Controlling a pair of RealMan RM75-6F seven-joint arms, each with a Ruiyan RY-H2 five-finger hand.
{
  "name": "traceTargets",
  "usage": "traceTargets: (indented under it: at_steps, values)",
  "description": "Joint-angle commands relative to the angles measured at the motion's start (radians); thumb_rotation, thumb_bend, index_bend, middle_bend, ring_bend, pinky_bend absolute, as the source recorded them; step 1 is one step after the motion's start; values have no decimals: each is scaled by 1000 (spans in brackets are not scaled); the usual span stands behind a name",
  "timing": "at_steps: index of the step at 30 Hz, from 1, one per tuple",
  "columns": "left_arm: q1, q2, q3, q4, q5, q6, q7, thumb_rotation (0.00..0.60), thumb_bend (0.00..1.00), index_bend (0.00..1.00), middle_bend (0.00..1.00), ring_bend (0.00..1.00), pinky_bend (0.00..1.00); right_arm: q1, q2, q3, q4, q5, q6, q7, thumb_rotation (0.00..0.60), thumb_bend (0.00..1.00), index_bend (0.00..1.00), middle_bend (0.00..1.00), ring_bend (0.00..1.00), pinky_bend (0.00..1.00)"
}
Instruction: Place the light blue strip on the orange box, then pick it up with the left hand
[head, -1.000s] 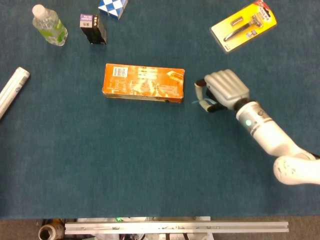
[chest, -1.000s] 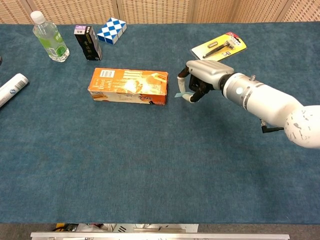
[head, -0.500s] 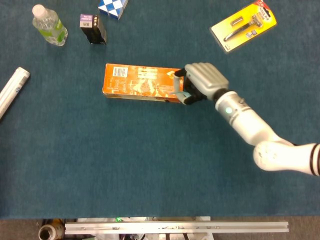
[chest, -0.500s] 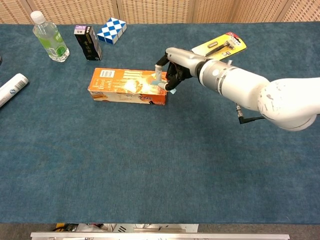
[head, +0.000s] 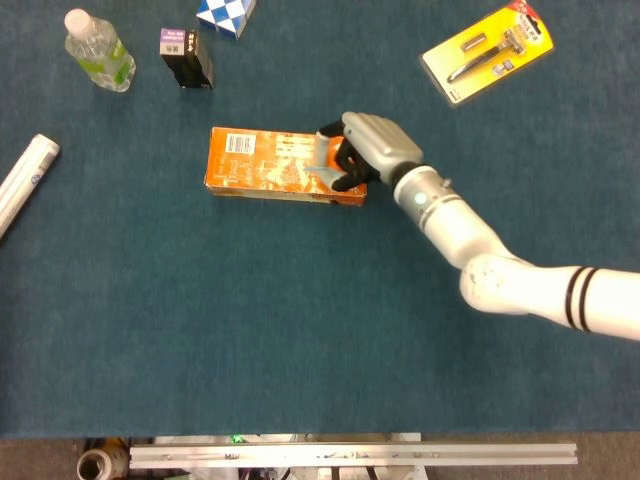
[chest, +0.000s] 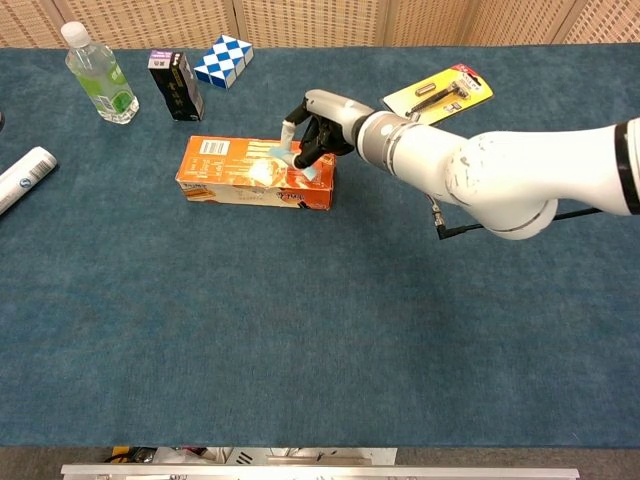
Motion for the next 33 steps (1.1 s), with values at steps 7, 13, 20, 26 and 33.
traceTargets:
  at_steps: [7, 13, 20, 26, 33]
  values:
    - [4, 3, -1, 2, -3, 2, -6, 600, 469, 122, 302, 354, 309, 58, -43, 35, 62, 94, -51, 70, 600, 374, 622, 1000, 1000, 1000]
    - [6, 2, -1, 7, -4, 1, -13, 600, 469, 122, 302, 354, 307, 85, -61, 45, 95, 137, -53, 96, 600, 374, 613, 1000, 1000, 1000]
    - [7, 0, -3, 14, -5, -1, -21, 600, 469, 122, 302, 354, 305, 109, -79, 42, 131, 168, -36, 102, 600, 375, 573, 1000, 1000, 1000]
    - [5, -3, -5, 21, -10, -7, -24, 600, 469, 122, 302, 354, 299, 118, -98, 41, 161, 171, -26, 105, 600, 375, 550, 1000, 1000, 1000]
    - [3, -4, -6, 22, -9, -10, -25, 600, 469, 121, 302, 354, 299, 124, -107, 38, 182, 176, -38, 104, 600, 374, 508, 1000, 1000, 1000]
